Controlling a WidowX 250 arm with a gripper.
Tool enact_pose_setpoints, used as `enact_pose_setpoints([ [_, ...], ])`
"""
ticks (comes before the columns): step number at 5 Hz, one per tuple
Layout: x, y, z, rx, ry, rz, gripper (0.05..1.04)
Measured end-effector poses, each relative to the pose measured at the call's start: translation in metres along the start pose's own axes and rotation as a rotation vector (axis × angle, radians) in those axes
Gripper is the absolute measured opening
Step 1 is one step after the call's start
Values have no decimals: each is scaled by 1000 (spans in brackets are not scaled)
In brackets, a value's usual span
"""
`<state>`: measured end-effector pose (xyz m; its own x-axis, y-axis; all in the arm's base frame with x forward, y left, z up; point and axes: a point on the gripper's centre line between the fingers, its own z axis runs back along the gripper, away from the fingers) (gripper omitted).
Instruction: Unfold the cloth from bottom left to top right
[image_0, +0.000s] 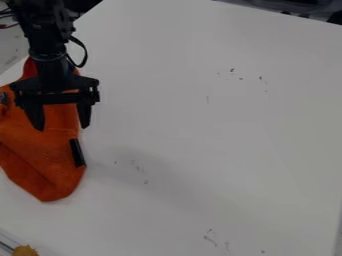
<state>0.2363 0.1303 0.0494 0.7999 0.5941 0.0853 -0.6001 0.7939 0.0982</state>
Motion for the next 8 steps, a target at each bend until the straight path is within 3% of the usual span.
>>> enact_pose_setpoints([
  [1,-19,-7,-5,3,33,11,1001],
  [2,-21,-15,-4,4,27,5,1001],
  [5,-13,-13,-33,-33,95,-8,999],
  [6,-13,-13,-38,-41,108,-15,943],
  [8,-6,-14,-40,-55,110,-42,364],
])
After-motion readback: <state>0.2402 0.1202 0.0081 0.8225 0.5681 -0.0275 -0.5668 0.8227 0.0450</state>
